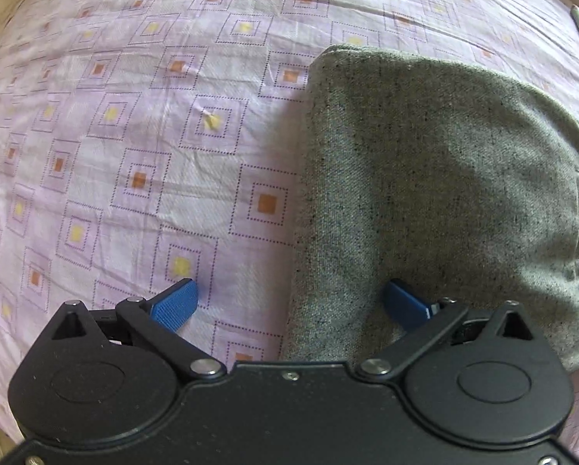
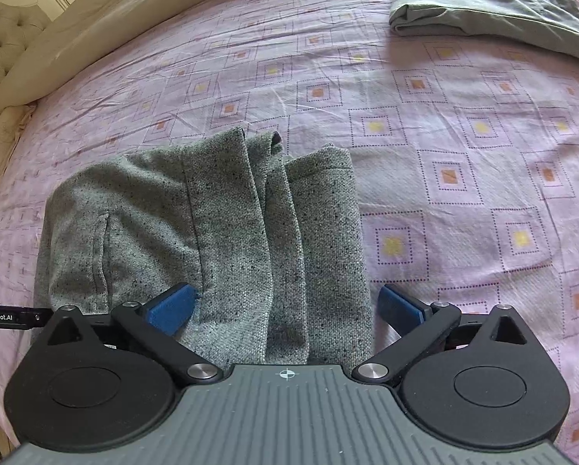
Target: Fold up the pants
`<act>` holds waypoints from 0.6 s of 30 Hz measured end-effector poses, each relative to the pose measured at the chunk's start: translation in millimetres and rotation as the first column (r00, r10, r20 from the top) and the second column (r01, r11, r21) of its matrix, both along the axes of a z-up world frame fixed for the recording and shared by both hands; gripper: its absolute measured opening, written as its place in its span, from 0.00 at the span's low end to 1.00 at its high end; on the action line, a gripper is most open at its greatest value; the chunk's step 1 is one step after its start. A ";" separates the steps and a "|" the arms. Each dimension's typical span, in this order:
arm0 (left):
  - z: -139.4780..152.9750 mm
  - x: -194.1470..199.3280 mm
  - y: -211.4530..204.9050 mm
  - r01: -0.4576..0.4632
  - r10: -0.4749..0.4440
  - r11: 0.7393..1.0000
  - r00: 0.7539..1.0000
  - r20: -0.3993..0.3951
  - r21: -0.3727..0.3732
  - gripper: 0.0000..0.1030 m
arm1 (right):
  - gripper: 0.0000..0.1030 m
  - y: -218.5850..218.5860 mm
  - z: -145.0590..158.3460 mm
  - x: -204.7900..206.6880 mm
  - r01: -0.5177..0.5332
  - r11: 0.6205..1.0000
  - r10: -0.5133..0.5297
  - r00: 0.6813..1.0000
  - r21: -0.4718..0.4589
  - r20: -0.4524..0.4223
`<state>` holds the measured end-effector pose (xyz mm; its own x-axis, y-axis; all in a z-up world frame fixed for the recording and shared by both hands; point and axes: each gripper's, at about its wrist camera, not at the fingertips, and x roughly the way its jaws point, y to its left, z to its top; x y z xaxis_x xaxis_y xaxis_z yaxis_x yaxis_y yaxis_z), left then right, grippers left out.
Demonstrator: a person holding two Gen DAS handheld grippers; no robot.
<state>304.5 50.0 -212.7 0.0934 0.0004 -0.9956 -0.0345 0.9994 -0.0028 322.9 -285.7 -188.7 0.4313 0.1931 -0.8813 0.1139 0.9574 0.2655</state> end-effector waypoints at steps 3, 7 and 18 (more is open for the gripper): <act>-0.8 5.3 -4.3 0.020 -0.019 1.000 1.000 0.016 -0.018 1.00 | 1.00 1.6 2.5 -0.4 -0.005 1.000 0.005 1.000 0.005 0.000; -1.3 11.4 -5.6 -0.016 0.017 0.999 1.000 0.010 -0.039 1.00 | 1.00 3.9 2.4 3.5 0.018 1.000 -0.018 1.000 -0.005 -0.017; 42.4 -6.8 -16.0 -0.027 0.039 0.993 0.993 0.110 -0.114 0.11 | 0.29 6.0 33.4 -6.3 -0.007 0.994 0.005 1.000 0.112 0.024</act>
